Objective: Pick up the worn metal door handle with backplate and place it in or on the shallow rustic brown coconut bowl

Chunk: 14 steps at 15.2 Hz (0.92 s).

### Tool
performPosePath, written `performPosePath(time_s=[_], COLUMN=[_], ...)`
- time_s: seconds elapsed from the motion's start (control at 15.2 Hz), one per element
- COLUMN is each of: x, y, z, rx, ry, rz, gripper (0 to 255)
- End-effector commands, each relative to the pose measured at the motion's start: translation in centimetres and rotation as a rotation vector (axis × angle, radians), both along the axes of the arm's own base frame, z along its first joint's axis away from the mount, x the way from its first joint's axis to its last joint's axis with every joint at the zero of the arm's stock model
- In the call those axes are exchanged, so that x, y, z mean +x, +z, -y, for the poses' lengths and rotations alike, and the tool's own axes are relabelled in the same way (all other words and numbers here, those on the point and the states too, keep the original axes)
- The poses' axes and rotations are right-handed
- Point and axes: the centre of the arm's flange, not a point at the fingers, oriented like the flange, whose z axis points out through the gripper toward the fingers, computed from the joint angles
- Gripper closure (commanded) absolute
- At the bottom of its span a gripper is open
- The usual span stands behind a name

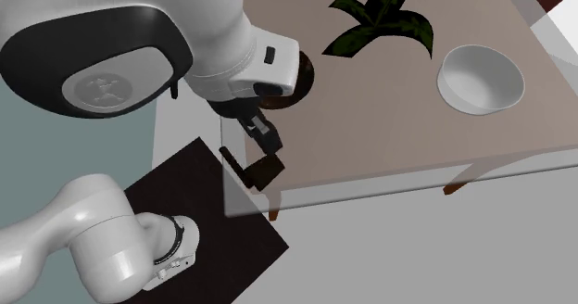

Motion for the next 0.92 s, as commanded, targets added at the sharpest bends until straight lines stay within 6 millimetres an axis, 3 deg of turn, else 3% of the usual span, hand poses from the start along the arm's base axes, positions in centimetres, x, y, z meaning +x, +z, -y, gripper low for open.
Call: performPosePath(time_s=[0.0, 0.53, 0.86], x=[0.2, 0.6, 0.6], y=[0.7, -3.2, -3.2], z=[2.9, 3.5, 3.5], rx=[0.024, 0.029, 0.029], ry=[-0.079, -0.093, -0.093], rz=[0.038, 0.045, 0.045], gripper=[0, 0, 0])
